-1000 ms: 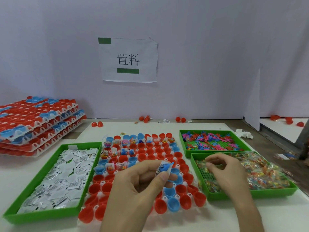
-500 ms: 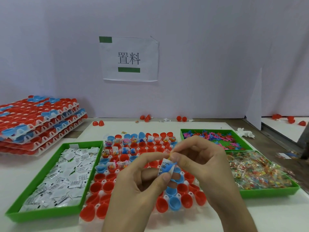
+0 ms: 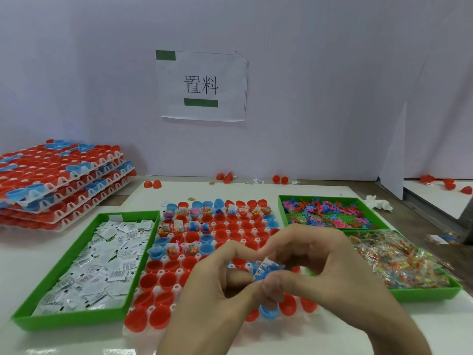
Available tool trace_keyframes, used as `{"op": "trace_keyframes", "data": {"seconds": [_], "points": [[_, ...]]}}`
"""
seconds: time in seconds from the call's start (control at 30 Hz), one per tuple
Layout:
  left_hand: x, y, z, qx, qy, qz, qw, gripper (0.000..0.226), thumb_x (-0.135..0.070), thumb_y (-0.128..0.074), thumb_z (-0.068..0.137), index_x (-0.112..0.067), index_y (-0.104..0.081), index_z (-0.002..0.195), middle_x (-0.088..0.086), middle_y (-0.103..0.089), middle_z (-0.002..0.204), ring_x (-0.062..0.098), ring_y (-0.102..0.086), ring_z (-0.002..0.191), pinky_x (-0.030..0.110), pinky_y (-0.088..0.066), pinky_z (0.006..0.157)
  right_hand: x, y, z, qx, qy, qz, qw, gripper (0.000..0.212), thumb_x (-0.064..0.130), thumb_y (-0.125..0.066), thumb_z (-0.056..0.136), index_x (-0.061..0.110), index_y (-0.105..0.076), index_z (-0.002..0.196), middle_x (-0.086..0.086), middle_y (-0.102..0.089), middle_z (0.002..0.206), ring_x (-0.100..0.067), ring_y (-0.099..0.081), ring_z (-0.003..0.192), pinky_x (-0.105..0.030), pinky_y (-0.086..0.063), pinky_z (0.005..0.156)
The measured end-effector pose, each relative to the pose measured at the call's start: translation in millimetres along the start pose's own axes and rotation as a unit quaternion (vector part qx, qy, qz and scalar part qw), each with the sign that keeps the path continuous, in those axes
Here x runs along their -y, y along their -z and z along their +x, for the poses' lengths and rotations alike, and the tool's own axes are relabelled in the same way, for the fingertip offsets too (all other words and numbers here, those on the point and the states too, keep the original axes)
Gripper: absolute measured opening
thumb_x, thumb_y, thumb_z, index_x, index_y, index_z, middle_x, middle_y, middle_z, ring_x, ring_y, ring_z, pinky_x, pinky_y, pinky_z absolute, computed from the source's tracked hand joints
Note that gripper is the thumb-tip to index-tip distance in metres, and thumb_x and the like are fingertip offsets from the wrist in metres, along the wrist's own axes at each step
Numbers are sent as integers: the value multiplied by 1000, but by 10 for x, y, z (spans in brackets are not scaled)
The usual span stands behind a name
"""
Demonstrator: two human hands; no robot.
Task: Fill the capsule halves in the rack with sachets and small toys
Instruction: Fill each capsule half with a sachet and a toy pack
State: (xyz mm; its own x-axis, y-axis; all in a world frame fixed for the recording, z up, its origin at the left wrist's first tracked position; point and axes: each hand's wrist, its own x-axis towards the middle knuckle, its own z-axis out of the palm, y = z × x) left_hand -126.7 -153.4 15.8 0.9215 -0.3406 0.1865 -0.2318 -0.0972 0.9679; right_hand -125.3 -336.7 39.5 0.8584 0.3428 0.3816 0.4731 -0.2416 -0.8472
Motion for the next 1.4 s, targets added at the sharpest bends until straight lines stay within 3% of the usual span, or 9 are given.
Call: {"op": "trace_keyframes", "data": {"seconds": [0.17,0.27,0.4,0.47,0.7,0.87,1.1,1.3,1.4], "points": [[-6,4,14,-17,14,-8,1000,48,-44,-75,62,-11,-59,93,6,-77,73,18,-74,68,17,-52,56,-6,3,-12,-1,12,-30,999,27,11,-79,76,33,-74,92,1,-74,89,-20,-72,84,-27,-58,75],[-2,33,3,-25,-2,34,999,43,-45,-74,65,-17,-61,95,2,-76,73,16,-73,68,20,-55,60,-16,-20,0,-11,23,-30,999,31,8,-75,74,34,-73,90,2,-74,90,-21,-71,87,-33,-59,79],[45,74,-8,-55,-33,71,995,15,-25,-77,79,-33,-70,90,-4,-75,82,16,-72,75,27,-60,73,-40,-42,13,-24,44,-22,998,34,2,-73,74,32,-74,91,2,-72,92,-25,-69,92,-35,-57,82],[39,79,-16,-74,-57,72,993,23,-19,-77,80,-40,-70,88,-7,-75,82,13,-72,75,20,-57,71,-48,-70,31,-26,53,-31,998,36,-2,-71,75,30,-74,92,4,-72,94,-25,-69,94,-40,-57,82],[7,133,-48,-113,-105,7,988,16,-33,-71,70,-31,-74,86,0,-76,78,16,-74,74,18,-56,66,-64,-141,84,-24,53,4,998,28,4,-78,76,25,-74,93,5,-72,92,-22,-71,90,-30,-59,76],[18,159,-62,-115,-101,-15,988,13,-33,-69,72,-31,-75,84,-4,-76,76,11,-74,72,14,-55,65,-86,-171,111,-19,56,10,998,25,1,-79,78,21,-78,93,0,-71,93,-24,-70,89,-27,-59,74],[47,172,-67,-150,-121,-59,980,15,-33,-72,70,-30,-76,84,1,-77,77,19,-75,72,18,-56,66,-53,-277,143,-68,54,51,995,16,16,-77,81,24,-76,94,1,-76,89,-18,-74,85,-22,-59,74],[90,326,-133,-175,-106,-60,977,11,-29,-74,68,-28,-77,79,4,-77,77,20,-75,71,20,-58,66,-43,-415,269,-62,57,32,996,17,8,-80,77,22,-75,84,0,-75,82,-21,-73,79,-27,-60,72],[155,560,-161,-166,-68,12,984,10,-30,-75,72,-31,-77,81,-2,-77,82,12,-74,77,16,-56,66,-50,-436,426,-30,51,-17,998,19,6,-76,75,24,-74,81,5,-74,81,-17,-72,78,-26,-60,72]]}}
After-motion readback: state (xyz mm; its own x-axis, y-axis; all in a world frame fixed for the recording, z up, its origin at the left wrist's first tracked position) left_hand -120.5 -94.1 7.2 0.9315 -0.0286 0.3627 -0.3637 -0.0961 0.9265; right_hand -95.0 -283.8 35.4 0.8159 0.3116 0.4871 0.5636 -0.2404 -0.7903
